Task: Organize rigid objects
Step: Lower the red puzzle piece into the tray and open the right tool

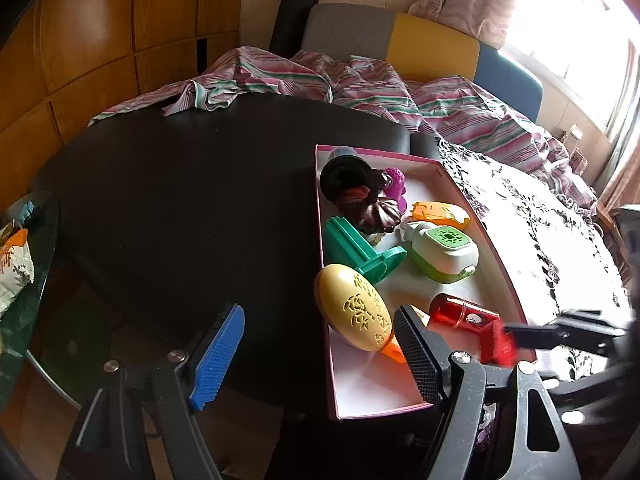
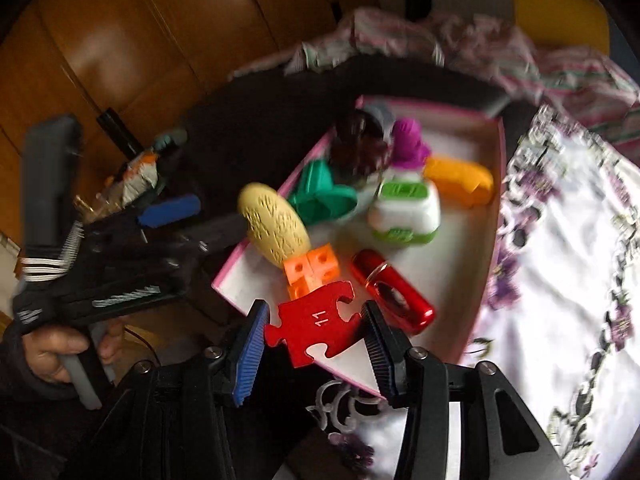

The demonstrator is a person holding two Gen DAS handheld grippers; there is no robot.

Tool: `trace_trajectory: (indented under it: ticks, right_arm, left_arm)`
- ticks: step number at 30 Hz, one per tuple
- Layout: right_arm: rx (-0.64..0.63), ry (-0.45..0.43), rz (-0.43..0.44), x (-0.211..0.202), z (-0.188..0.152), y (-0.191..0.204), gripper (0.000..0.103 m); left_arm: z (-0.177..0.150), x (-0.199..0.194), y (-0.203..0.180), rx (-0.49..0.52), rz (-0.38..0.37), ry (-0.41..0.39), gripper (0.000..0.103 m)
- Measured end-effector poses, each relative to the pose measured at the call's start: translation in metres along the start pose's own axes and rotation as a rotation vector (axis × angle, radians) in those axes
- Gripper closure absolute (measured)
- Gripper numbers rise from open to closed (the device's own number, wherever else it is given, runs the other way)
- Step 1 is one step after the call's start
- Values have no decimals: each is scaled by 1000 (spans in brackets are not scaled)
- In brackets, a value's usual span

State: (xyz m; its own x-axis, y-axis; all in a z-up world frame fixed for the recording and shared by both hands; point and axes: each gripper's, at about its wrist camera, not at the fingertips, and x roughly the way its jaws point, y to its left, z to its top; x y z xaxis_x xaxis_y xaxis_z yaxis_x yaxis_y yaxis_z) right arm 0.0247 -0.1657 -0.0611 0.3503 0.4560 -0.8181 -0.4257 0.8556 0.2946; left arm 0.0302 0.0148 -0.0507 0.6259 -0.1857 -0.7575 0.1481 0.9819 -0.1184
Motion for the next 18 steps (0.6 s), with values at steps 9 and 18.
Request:
trace_trajectory:
  ticks: [9, 18]
  right_arm:
    - [75, 23, -81, 27, 3, -14, 55]
    - [70, 0, -192, 38, 7, -22, 55]
  left_arm:
    - [-1, 4, 1, 1, -1, 2, 25]
    - [-1, 3, 0, 1, 6, -2, 25]
